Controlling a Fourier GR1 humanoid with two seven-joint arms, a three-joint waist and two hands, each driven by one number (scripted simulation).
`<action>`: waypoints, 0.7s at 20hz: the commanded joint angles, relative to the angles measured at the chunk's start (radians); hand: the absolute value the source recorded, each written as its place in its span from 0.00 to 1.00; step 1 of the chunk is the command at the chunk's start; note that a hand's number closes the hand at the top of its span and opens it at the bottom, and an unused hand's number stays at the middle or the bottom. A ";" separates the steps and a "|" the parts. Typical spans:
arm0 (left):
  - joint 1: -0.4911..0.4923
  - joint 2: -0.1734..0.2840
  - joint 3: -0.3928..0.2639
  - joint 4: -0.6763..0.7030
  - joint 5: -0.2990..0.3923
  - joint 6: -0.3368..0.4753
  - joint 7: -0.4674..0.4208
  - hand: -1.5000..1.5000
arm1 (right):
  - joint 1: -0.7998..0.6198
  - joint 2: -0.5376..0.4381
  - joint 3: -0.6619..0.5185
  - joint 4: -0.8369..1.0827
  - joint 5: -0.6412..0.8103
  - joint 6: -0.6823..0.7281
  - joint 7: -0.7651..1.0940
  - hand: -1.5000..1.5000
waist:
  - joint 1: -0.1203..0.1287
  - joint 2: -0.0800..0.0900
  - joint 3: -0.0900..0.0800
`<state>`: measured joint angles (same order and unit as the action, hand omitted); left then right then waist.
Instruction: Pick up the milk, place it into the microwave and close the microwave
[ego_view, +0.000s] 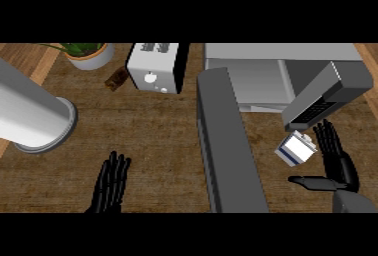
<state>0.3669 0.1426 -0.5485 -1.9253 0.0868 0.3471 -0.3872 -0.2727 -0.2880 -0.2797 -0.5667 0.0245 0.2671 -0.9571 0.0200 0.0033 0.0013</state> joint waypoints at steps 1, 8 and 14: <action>0.011 0.050 0.074 -0.012 0.072 -0.053 -0.010 0.00 | -0.040 0.001 -0.007 0.141 0.023 0.026 -0.206 0.00 | 0.004 0.004 0.002; 0.000 0.039 0.061 0.016 0.059 -0.060 -0.035 0.00 | -0.114 -0.042 -0.053 0.240 -0.006 0.026 -0.226 1.00 | 0.011 0.009 0.004; 0.062 0.079 0.081 -0.007 0.091 -0.096 -0.075 0.00 | -0.131 -0.008 -0.034 0.280 0.050 -0.130 -0.258 1.00 | 0.022 0.010 0.004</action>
<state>0.4227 0.2163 -0.4798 -1.9372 0.1645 0.2639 -0.4491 -0.3618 -0.3067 -0.3359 -0.3675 0.0285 0.1531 -1.0844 0.0224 -0.0018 -0.0083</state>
